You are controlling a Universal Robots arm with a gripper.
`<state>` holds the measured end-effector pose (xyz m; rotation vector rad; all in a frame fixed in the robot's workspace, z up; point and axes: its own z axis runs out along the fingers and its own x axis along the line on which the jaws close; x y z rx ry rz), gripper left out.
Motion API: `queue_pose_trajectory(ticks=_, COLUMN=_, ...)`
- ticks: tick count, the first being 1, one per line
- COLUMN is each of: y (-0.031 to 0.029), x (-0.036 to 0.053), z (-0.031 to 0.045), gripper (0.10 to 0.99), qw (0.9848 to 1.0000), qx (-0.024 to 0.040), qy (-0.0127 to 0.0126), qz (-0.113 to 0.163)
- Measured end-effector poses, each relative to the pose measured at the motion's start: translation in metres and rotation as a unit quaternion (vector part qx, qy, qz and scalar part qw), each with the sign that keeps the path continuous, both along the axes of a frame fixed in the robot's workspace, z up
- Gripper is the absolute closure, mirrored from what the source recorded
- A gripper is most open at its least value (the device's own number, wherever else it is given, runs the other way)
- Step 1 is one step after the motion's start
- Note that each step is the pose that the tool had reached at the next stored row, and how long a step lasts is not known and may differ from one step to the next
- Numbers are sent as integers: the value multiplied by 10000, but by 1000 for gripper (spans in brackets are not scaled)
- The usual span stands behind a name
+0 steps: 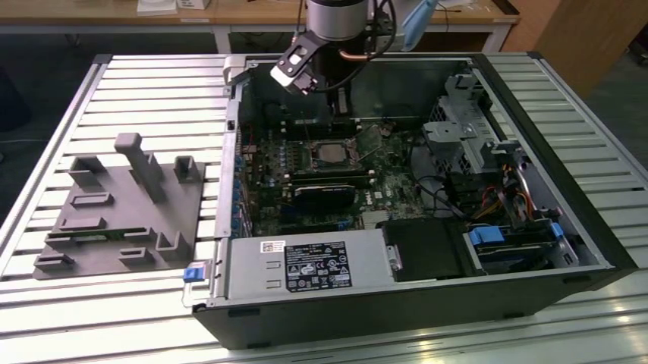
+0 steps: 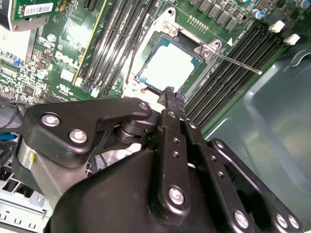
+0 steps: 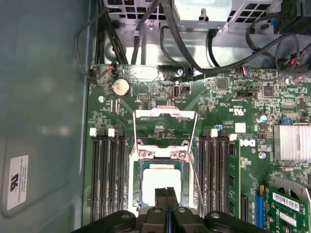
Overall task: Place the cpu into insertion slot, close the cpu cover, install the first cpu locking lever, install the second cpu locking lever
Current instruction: 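Close the cpu cover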
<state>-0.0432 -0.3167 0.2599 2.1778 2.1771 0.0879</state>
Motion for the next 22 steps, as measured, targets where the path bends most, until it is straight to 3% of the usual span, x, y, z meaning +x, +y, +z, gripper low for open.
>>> queue_pose_trajectory(ticks=15, y=0, x=176, z=-1, gripper=980, qw=10000, qx=1, qy=0, qz=0)
queue_pose_trajectory(ticks=22, y=0, x=321, z=-1, gripper=980, qw=10000, qx=1, qy=0, qz=0)
